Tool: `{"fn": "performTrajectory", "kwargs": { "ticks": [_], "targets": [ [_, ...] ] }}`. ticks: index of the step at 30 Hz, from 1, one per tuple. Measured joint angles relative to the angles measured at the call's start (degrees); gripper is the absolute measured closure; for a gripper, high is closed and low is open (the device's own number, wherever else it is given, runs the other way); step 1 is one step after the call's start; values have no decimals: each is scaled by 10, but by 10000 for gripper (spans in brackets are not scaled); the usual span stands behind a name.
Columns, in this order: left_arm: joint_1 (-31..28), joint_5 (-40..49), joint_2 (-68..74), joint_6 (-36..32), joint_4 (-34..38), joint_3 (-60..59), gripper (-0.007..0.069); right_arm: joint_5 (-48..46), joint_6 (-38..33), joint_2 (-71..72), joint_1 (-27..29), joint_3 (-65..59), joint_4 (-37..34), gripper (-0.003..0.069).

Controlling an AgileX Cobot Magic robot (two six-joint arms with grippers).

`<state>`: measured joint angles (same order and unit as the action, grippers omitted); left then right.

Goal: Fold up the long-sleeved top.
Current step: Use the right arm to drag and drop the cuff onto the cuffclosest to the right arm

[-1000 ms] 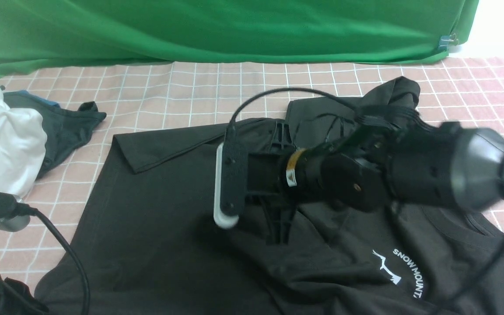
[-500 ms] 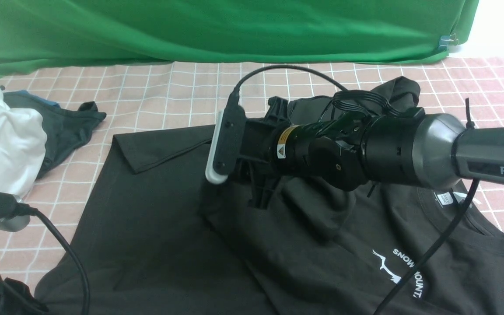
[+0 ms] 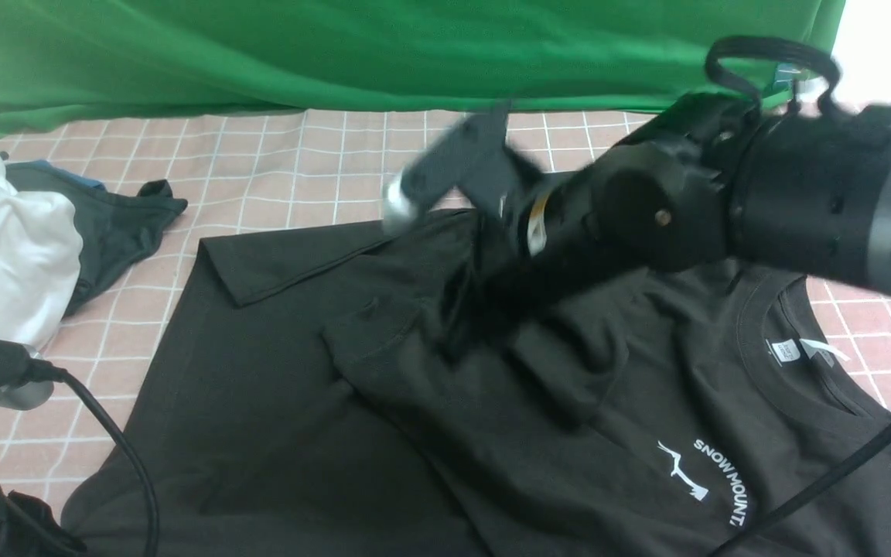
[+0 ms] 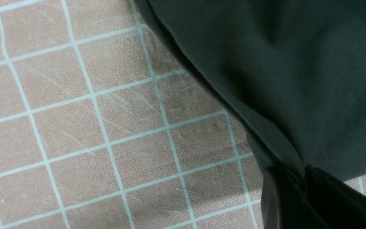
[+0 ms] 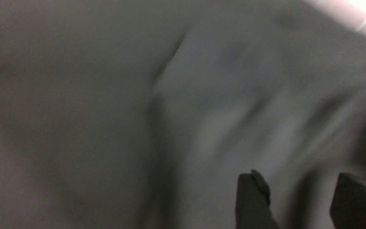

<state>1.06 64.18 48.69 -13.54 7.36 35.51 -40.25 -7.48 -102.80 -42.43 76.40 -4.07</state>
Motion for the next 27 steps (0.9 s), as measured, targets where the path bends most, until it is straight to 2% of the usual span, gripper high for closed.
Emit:
{"fn": "performTrajectory", "kwargs": {
  "ticks": [3,7,24,27],
  "targets": [
    [0,0,0,0,0,0,574,-34,4,-20,-42,0,-23,249],
    [0,0,0,0,0,0,574,-24,4,-50,-87,0,-34,237],
    [0,0,0,0,2,0,574,-29,38,-118,-54,0,-16,238],
    [0,0,0,0,2,0,574,-31,39,-122,-54,3,-7,260]
  ]
}}
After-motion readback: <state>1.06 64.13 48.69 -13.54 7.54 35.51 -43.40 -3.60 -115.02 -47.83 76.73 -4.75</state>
